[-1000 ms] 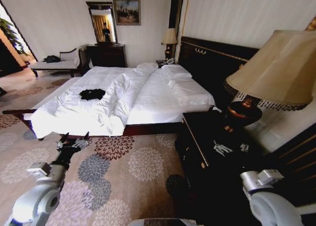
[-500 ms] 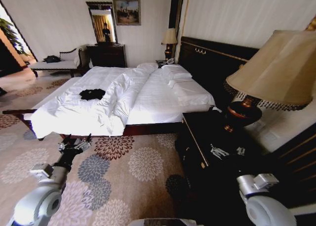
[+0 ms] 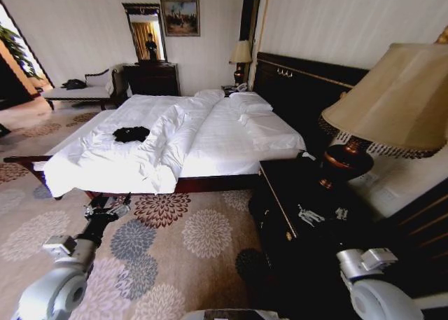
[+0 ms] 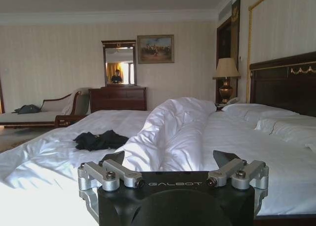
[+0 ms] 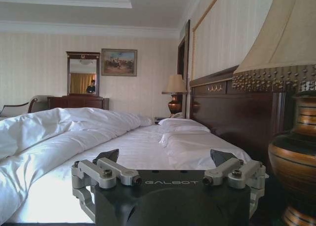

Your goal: Fold the clothes on the bed.

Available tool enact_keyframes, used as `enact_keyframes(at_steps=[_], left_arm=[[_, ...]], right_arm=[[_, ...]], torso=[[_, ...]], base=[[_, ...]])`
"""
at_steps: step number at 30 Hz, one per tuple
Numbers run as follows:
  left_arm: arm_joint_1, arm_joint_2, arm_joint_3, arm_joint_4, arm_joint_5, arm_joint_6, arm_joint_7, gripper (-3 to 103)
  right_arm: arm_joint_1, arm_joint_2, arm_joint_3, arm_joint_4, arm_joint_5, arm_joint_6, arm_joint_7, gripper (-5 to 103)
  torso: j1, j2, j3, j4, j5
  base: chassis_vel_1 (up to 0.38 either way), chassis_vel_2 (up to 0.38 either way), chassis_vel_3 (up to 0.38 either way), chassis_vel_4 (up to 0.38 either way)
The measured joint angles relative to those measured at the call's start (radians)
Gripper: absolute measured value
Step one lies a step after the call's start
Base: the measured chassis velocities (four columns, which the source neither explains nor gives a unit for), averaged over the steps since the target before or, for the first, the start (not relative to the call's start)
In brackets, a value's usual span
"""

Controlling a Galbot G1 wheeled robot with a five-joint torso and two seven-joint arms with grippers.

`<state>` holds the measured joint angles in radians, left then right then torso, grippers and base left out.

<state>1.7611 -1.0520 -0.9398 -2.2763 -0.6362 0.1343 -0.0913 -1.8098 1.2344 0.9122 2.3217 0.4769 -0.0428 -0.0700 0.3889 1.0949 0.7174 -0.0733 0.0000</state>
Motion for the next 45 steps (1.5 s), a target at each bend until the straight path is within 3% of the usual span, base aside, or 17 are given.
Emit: enact_keyframes(at_steps=[45], left_arm=[[-0.003,0.004,0.015,0.011,0.01,0.005,-0.001,100]], right_arm=[[0.002,0.038,-0.046,-0.015,-0.021,-0.02,-0.001,100]], torso=[[0.0,0.0,0.0,0.0,-0.0001]], base=[[-0.161,0.166,0.162,-0.167]])
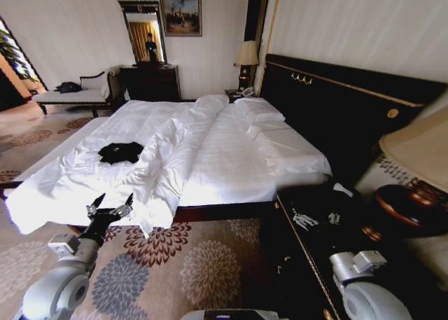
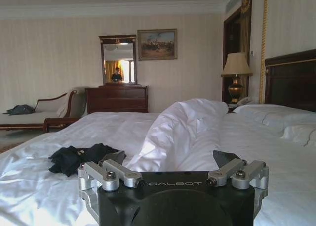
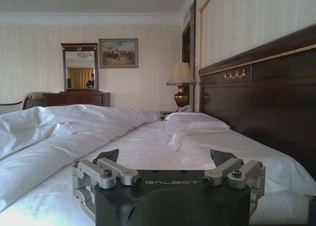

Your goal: Fold the clothes on the bed.

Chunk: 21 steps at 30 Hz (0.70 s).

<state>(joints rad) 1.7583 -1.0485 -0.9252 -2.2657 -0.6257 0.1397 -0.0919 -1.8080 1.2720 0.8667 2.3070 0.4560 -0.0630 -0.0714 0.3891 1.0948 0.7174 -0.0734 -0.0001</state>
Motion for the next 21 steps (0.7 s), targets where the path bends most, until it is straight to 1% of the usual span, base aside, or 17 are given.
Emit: enact_keyframes(at_steps=[10,14,18,21], left_arm=[[0.004,-0.002,-0.003,-0.005,0.0,-0.002,0.001,100],[0.005,-0.002,-0.003,-0.006,0.0,-0.002,0.001,100],[0.005,-0.003,-0.005,-0.007,0.0,-0.003,0.002,100],[0.008,-0.005,-0.005,-0.007,0.0,-0.003,0.002,100]], right_arm=[[-0.004,0.001,0.002,0.003,0.001,0.0,0.004,100],[-0.004,0.002,0.002,0.003,0.002,0.002,0.005,100],[-0.003,0.003,0.002,0.003,0.002,0.004,0.005,100],[-0.002,0.002,0.004,0.003,0.003,0.005,0.006,100]], torso=[[0.0,0.0,0.0,-0.0002,0.0001],[0.0,0.0,0.0,-0.0001,-0.0003],[0.0,0.0,0.0,0.0002,0.0003],[0.0,0.0,0.0,-0.0003,-0.0001]], base=[[-0.152,0.152,0.133,-0.152],[-0.21,0.233,0.163,-0.211],[-0.21,0.243,0.229,-0.223],[-0.251,0.232,0.23,-0.24]])
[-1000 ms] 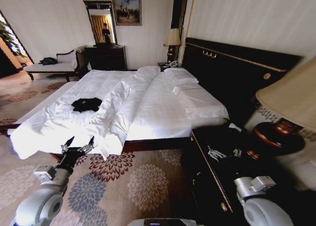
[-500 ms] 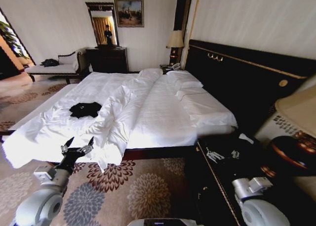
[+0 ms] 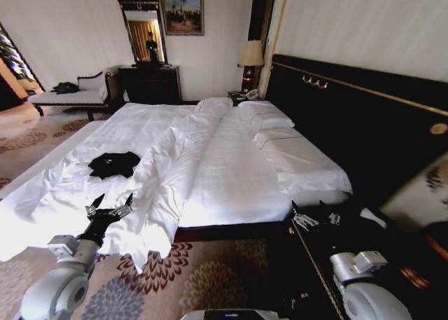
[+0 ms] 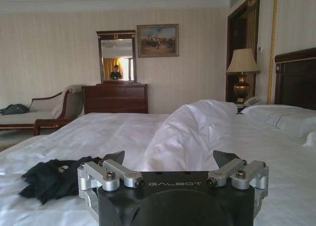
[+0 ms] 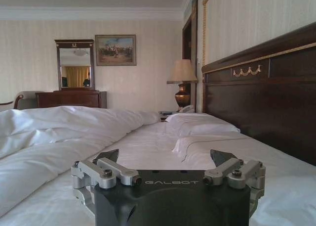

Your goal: Fold the clothes on the bed.

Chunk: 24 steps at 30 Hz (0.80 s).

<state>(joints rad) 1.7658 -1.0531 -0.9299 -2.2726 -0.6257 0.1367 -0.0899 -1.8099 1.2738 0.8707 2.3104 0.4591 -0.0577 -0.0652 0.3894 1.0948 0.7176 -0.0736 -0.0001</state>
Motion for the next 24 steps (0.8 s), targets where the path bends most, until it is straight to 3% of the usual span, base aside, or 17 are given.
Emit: enact_keyframes(at_steps=[8,12,24], left_arm=[[-0.001,-0.002,0.001,-0.001,0.003,-0.002,0.002,103],[-0.002,-0.004,0.003,-0.001,0.006,-0.002,0.003,99],[0.006,-0.011,0.003,-0.001,-0.012,-0.008,0.004,99]], right_arm=[[0.002,-0.004,0.006,0.0,0.005,0.001,0.009,100],[0.001,0.001,-0.001,-0.001,0.003,-0.005,0.018,100],[0.002,0.001,-0.006,-0.003,0.001,-0.01,0.023,100]], torso=[[0.0,0.0,0.0,0.0004,0.0003],[0.0,0.0,0.0,0.0001,0.0001],[-0.001,0.0,0.0,0.0003,0.0002]], base=[[-0.198,0.207,0.187,-0.21],[-0.093,0.133,0.081,-0.134],[0.015,0.188,-0.019,-0.191]])
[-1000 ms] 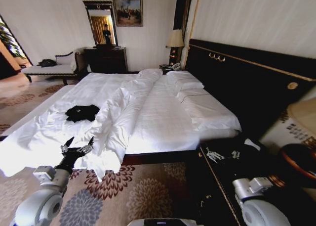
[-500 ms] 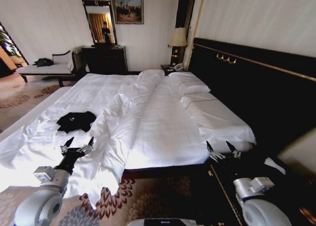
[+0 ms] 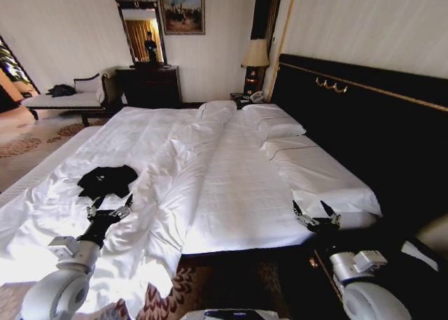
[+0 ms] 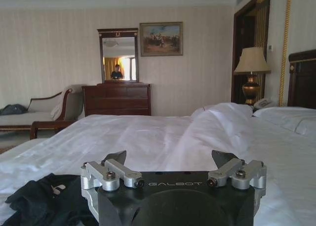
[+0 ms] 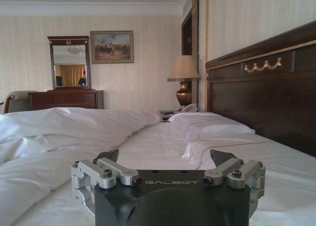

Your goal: Fold the clothes on the bed.

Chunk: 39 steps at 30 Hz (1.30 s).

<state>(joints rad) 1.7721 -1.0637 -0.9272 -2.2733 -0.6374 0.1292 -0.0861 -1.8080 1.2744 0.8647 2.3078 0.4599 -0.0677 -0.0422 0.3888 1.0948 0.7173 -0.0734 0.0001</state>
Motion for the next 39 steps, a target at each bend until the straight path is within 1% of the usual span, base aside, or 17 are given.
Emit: enact_keyframes(at_steps=[1,4,17,28,39], left_arm=[[0.0,-0.001,0.0,-0.004,-0.02,0.0,0.0,99],[-0.002,-0.001,0.0,-0.005,-0.03,0.0,0.0,99],[0.001,-0.002,-0.003,-0.004,-0.021,-0.002,0.0,99],[0.001,-0.004,0.002,-0.004,-0.011,-0.002,0.0,99],[0.016,-0.009,-0.005,0.002,-0.005,-0.008,0.002,99]], right_arm=[[0.0,0.001,-0.001,-0.001,0.0,0.0,0.0,100],[0.0,0.003,-0.003,-0.001,0.0,0.0,0.0,100],[-0.002,0.003,-0.008,0.003,0.001,-0.004,-0.002,100],[-0.006,0.007,-0.007,0.009,0.0,-0.006,-0.002,100],[-0.034,0.018,-0.019,0.041,0.015,-0.013,-0.002,100]], torso=[[0.0,0.0,0.0,0.0,0.0001],[0.0,0.0,0.0,-0.0001,-0.0001],[0.001,0.0,0.0,0.0,-0.0002],[0.0,0.0,0.0,0.0,0.0002],[0.0,0.0,0.0,0.0,-0.0003]], base=[[0.093,0.3,-0.084,-0.343],[0.095,0.342,-0.109,-0.347],[0.152,0.35,-0.166,-0.343],[0.15,0.254,-0.153,-0.259],[0.144,0.257,-0.148,-0.246]])
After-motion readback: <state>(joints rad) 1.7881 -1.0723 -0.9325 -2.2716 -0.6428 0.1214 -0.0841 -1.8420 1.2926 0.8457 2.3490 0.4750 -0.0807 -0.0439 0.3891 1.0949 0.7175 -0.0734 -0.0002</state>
